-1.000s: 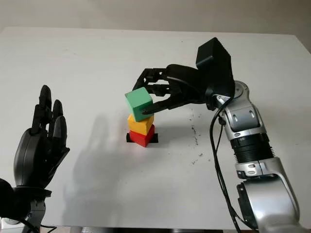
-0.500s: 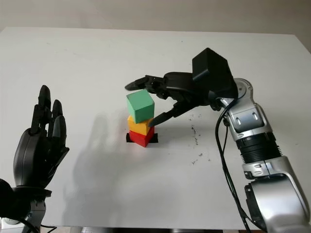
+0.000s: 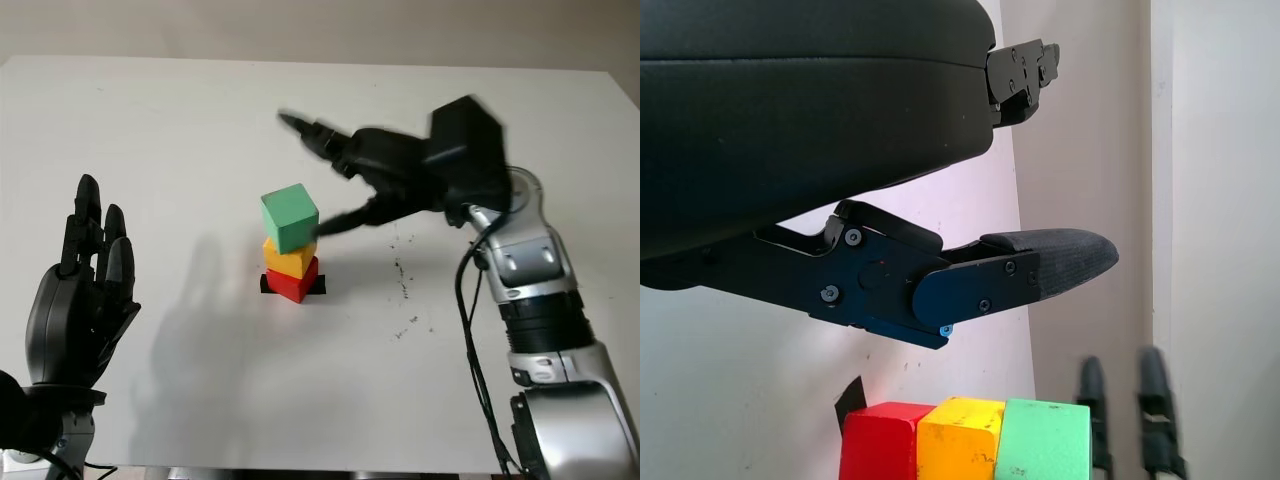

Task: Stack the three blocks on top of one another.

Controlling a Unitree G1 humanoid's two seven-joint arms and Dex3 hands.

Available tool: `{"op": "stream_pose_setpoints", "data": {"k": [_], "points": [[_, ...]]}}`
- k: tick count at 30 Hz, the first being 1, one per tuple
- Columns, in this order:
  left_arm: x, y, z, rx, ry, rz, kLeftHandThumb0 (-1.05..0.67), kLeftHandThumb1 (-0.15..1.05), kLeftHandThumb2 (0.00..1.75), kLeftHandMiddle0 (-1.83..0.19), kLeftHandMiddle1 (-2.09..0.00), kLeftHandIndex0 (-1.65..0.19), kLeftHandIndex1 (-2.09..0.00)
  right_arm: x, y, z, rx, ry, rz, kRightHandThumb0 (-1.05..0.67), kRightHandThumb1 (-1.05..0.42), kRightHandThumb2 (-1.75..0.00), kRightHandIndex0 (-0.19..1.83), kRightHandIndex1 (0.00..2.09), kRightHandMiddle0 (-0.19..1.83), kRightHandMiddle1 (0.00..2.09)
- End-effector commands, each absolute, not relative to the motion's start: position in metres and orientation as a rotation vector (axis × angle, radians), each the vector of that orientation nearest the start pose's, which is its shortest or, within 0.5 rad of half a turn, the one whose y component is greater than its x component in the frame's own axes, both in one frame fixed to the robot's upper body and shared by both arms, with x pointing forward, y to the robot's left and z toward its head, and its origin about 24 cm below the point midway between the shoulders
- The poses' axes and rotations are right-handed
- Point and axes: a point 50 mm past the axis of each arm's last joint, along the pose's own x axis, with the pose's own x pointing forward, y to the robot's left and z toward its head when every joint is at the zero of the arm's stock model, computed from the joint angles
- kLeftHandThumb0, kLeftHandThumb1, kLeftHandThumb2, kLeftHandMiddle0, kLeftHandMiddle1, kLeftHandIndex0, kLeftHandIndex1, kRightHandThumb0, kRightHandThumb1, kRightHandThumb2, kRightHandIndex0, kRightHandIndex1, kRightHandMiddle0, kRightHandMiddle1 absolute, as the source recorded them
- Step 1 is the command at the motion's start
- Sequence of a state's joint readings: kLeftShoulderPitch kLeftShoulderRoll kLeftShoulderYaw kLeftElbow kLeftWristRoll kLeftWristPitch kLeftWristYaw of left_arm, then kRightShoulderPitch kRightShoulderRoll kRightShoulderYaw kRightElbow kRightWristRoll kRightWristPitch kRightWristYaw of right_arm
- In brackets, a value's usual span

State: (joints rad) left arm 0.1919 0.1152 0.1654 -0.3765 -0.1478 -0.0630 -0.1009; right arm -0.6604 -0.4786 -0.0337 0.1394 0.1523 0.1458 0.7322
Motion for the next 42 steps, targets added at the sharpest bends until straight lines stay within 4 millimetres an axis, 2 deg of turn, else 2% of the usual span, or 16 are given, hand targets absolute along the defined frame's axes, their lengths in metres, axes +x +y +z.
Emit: {"op": "stream_pose_setpoints", "data": {"k": [1, 5, 11, 17, 25, 31, 42], "points": [[0.207, 0.206, 0.102, 0.045, -0.282, 0.059, -0.62, 1.05, 0.58, 0.19, 0.0, 0.19, 0.0, 0.329, -0.187, 0.2, -0.354, -0.303, 0.63, -0.88, -1.04, -0.4, -0.19, 0.0, -0.19, 0.0], [0.211, 0.208, 0.101, 0.073, -0.28, 0.026, -0.63, 1.05, 0.62, 0.19, 0.0, 0.19, 0.0, 0.309, -0.204, 0.182, -0.246, -0.298, 0.501, -0.71, -1.05, -0.57, -0.19, 0.0, -0.19, 0.01], [0.218, 0.212, 0.099, 0.089, -0.283, 0.0, -0.62, 1.05, 0.64, 0.19, 0.0, 0.19, 0.0, 0.285, -0.206, 0.158, -0.156, -0.245, 0.391, -0.62, -1.05, -0.7, -0.19, 0.0, -0.19, 0.01], [0.231, 0.212, 0.1, 0.085, -0.28, -0.024, -0.64, 1.05, 0.63, 0.19, 0.0, 0.19, 0.0, 0.269, -0.193, 0.132, -0.021, -0.165, 0.274, -0.55, -1.05, -0.73, -0.19, 0.0, -0.19, 0.0], [0.248, 0.206, 0.104, 0.088, -0.26, -0.088, -0.68, 1.05, 0.63, 0.19, 0.0, 0.19, 0.0, 0.257, -0.165, 0.106, 0.126, -0.134, 0.183, -0.61, -1.05, -0.74, -0.19, 0.0, -0.19, 0.0], [0.253, 0.202, 0.106, 0.084, -0.253, -0.096, -0.7, 1.05, 0.64, 0.19, 0.0, 0.19, 0.0, 0.258, -0.155, 0.104, 0.142, -0.132, 0.15, -0.63, -1.05, -0.75, -0.19, 0.0, -0.19, 0.0], [0.252, 0.202, 0.102, 0.058, -0.271, -0.097, -0.7, 1.05, 0.63, 0.19, 0.0, 0.19, 0.0, 0.255, -0.151, 0.102, 0.132, -0.15, 0.132, -0.66, -1.05, -0.73, -0.19, 0.0, -0.19, 0.0]]}}
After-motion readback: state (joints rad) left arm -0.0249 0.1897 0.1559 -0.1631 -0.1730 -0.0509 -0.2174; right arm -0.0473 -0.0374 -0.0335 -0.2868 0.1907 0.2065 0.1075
